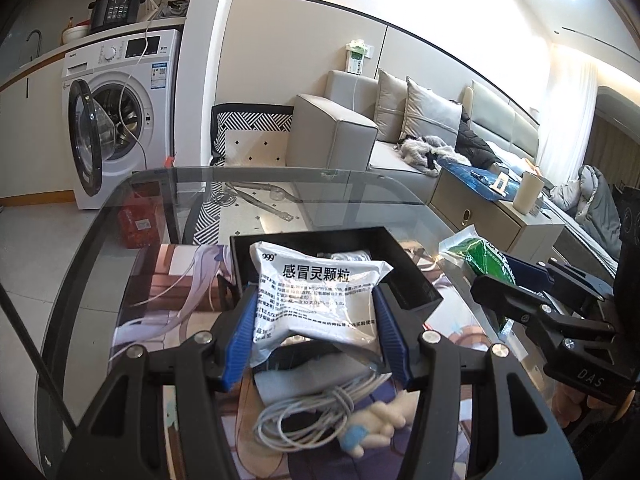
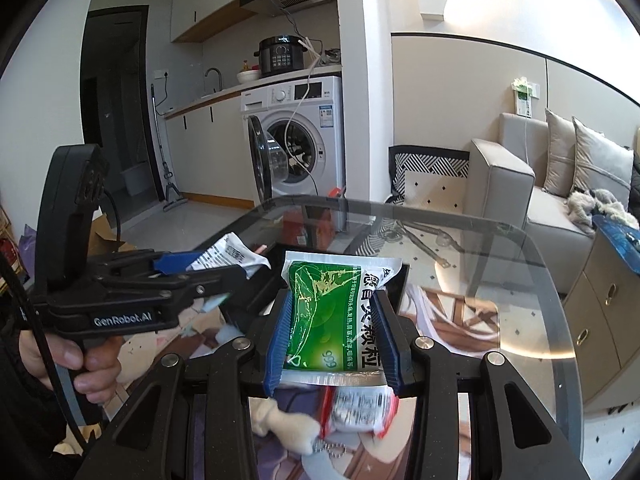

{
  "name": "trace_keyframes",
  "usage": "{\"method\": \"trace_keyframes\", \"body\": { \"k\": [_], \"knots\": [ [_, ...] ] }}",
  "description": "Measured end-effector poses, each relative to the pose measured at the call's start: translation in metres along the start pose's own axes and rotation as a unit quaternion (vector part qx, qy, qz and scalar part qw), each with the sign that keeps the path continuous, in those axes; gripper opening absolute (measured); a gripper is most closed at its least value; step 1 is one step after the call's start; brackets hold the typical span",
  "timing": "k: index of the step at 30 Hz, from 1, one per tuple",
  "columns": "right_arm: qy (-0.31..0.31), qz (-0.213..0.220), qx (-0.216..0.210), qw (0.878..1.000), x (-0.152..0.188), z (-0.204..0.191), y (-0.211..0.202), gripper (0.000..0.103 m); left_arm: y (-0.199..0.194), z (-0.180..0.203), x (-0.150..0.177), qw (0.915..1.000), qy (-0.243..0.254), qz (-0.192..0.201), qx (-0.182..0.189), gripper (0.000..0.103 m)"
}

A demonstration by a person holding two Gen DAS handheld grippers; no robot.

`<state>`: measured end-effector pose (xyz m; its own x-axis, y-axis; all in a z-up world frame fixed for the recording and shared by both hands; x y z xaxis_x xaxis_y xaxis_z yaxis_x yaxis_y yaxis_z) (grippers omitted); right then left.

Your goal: Organize soft objects

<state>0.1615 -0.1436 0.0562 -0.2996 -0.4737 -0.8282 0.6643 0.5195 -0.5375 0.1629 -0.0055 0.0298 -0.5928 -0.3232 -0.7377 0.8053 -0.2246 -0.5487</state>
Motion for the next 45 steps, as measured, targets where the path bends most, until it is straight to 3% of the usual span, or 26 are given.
{"method": "trace_keyframes", "body": {
  "k": [16, 24, 45],
  "knots": [
    [-0.009, 0.017, -0.013, 1.0, -0.041, 0.023, 0.028, 0.04, 0.024, 0.006, -0.028, 0.9999, -0.002, 0.012, 0.001, 0.055],
    [-0.006, 0.008, -0.02, 1.0, -0.037, 0.029, 0.044, 0.04, 0.036, 0.013, -0.045, 0.9996, 0.01, 0.024, 0.007, 0.055],
    [-0.01, -0.046, -0.046, 0.998, -0.005, 0.028, 0.095, 0.04, 0.07, -0.004, -0.013, 0.9994, 0.019, -0.024, -0.016, 0.055]
  ]
}}
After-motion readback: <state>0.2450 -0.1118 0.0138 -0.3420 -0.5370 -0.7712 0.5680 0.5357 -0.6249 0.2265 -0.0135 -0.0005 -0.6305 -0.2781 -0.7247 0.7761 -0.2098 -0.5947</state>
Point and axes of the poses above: each gripper's, at about its wrist camera, not at the fingertips, and y roughly the way its jaws point, z to its right, x to its underside, the point moved 8 cm from there along y, roughly the way its jaws point, and after that the axes turned 13 degrees about -y, right-handed, at the moved point
